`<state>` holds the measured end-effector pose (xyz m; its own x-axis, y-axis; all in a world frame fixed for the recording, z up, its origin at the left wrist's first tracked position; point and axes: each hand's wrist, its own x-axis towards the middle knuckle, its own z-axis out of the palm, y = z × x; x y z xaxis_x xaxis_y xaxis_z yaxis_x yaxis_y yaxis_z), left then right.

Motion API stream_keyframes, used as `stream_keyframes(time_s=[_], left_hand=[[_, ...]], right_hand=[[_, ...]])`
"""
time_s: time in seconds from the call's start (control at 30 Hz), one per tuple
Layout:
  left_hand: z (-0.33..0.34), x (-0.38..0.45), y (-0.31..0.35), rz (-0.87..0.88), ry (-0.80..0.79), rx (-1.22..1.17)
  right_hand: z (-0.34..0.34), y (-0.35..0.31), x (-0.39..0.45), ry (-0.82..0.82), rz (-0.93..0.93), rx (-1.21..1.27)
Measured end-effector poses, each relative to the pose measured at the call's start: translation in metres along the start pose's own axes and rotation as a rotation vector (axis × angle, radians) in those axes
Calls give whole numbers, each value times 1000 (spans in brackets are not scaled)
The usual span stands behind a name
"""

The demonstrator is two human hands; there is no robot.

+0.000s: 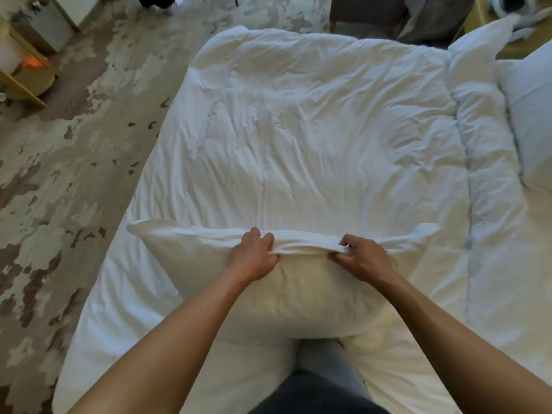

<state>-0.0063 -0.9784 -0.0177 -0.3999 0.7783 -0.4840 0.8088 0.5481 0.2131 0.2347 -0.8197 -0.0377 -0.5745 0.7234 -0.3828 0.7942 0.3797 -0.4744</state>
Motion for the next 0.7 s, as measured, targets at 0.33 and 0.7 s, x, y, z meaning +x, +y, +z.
stream_keyframes(time_s=[0.33, 0.7], left_hand=[[62, -178, -42, 160, 234, -237], [102, -283, -59, 277, 264, -363]], right_hand=[[67, -22, -217, 301, 34, 18], [99, -34, -349, 443, -7, -30]])
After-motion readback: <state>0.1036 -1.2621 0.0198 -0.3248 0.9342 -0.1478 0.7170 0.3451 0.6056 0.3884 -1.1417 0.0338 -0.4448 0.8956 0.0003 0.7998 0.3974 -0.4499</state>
